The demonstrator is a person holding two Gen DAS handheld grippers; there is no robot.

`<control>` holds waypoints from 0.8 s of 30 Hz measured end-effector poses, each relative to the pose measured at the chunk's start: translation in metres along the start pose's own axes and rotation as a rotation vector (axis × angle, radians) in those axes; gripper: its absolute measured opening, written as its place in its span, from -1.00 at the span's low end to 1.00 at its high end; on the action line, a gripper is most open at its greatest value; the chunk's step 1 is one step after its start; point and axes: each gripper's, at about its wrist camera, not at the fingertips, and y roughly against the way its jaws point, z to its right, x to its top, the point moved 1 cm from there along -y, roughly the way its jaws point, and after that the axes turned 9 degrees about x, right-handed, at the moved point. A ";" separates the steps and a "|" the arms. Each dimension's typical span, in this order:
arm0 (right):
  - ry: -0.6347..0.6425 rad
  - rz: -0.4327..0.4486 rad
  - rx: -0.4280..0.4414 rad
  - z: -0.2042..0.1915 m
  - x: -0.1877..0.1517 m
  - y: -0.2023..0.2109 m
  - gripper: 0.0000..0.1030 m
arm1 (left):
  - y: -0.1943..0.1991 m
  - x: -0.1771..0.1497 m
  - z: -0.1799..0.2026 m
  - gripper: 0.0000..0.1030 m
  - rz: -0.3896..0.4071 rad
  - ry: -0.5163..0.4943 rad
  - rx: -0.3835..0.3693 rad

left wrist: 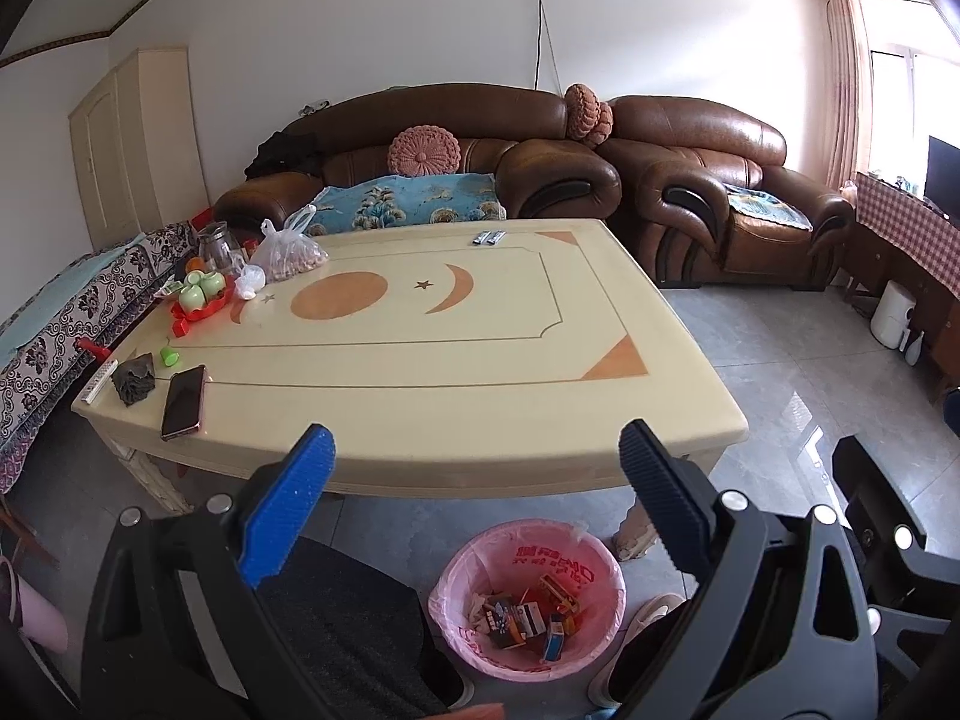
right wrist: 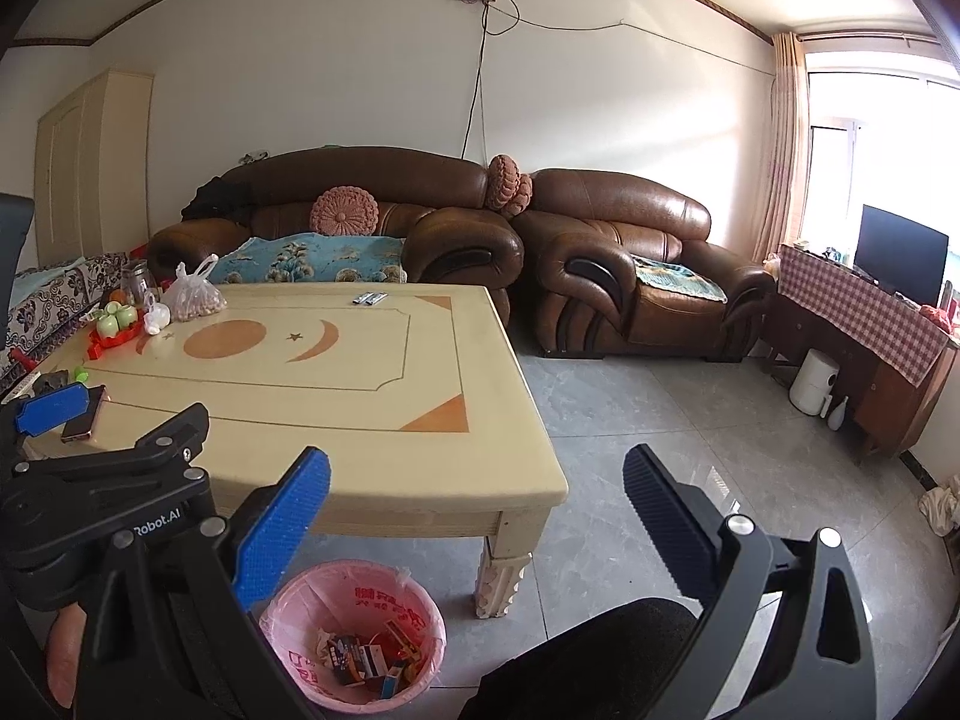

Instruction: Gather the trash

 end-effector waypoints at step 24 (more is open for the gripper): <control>0.009 0.007 -0.009 -0.002 -0.001 0.003 0.86 | -0.001 -0.002 -0.004 0.81 -0.008 0.009 -0.007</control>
